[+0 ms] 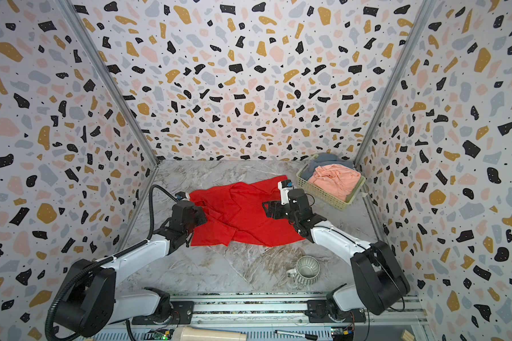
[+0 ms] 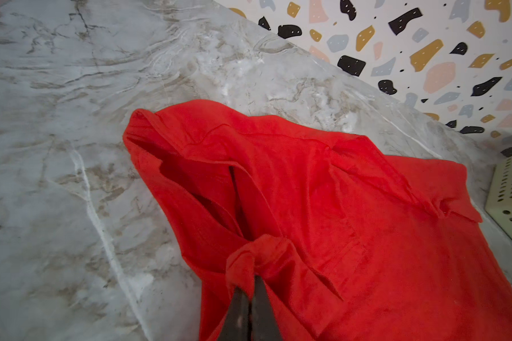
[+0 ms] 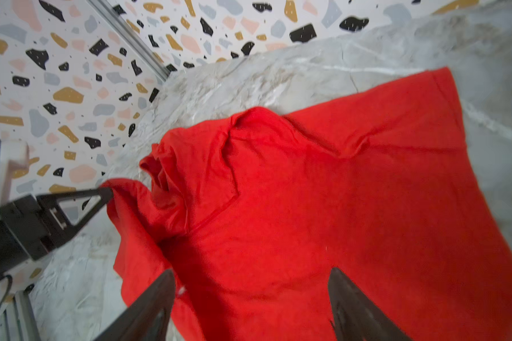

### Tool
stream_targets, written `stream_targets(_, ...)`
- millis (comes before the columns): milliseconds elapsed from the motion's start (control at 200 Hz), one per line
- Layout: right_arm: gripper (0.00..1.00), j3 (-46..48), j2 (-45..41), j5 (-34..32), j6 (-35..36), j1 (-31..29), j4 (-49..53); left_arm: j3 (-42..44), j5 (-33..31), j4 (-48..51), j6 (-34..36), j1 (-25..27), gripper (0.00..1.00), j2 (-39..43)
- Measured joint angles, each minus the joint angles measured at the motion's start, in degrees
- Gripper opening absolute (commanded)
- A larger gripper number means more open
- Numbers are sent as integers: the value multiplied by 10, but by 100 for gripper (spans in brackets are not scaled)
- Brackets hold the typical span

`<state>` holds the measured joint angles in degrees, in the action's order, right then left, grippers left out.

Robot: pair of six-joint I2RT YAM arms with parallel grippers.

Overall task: Fold and stack the t-shirts
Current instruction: 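Lay the red t-shirt flat on the table with both grippers, then release the shirt with the right gripper and pull it back toward the robot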

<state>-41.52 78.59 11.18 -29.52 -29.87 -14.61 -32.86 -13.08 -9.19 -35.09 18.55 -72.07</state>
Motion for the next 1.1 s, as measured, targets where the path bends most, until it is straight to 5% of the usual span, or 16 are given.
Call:
stream_targets(150,80,115,-48,-40,-58,-32,-13,25,9,7,2,0,0,37)
stream_targets(466,85,217,-137,-108,-169,-233,-50,42,36,19,-1,0,0,85)
stream_targets(726,99,233,-200,-122,-240,-290,37,42,53,19,0,0,0,104)
stream_targets(1101,100,257,-285,-118,-279,-377,103,42,82,19,-1,3,0,120)
